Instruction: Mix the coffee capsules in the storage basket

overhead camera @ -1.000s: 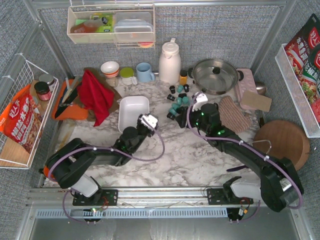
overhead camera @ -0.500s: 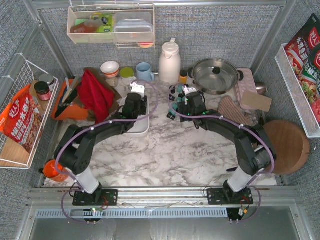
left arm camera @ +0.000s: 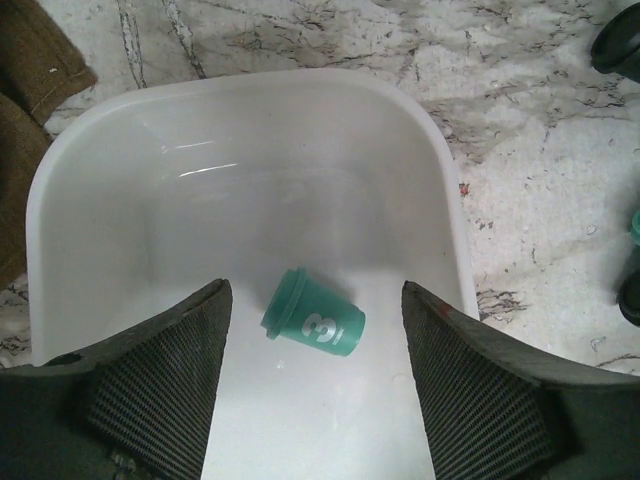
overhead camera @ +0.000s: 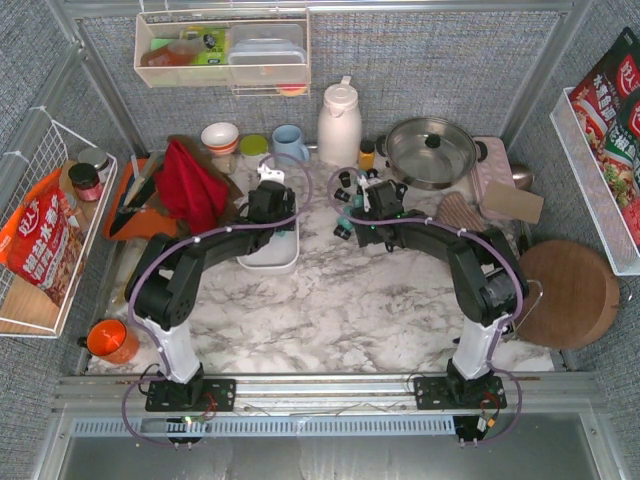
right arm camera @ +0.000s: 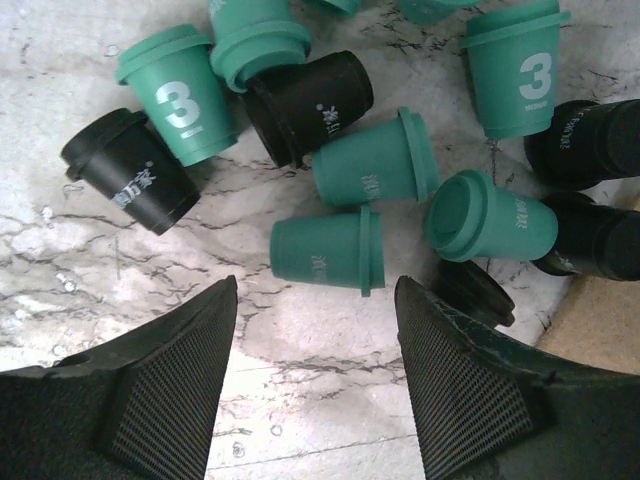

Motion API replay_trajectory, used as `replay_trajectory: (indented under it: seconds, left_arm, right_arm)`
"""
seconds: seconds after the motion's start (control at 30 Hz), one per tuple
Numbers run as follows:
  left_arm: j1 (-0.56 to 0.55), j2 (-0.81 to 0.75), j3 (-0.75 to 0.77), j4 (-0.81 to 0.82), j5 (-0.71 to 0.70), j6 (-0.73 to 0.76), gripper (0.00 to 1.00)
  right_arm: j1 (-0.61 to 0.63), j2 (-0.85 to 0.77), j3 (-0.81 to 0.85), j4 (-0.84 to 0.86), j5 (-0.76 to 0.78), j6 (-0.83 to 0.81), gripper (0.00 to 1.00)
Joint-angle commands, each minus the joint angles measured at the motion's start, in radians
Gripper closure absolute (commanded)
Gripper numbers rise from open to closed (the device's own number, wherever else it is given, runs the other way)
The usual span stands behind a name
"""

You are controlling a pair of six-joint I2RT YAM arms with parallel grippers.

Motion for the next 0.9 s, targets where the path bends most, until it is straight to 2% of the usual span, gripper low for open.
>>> replay_trajectory:
  seconds: [0.0,0.3,0.67,0.87]
  left_arm:
    - [0.001,-0.042,-0.018,0.03,0.036,-0.032,0.22]
    - [0.0,-0.212,-0.16,0.137,0.147,-0.028,0.22]
    - [-0.025,-0.278,-0.258,0.164,0.193,0.06,0.22]
    - [-0.027,-0.313,-0.242,0.112,0.248,0.045,0.22]
  right_arm:
    - [-0.011,0.021,0.019,-0.001,-0.009,0.008,0.32]
    - [-0.017,0.068,0.049,0.012,-0.011,-0.007,0.35]
    - [-0.015,0.067,0.04,0.032,-0.05,-0.027,0.52]
    - [0.001,-0.027,-0.061,0.125,-0.13,-0.09,0.55]
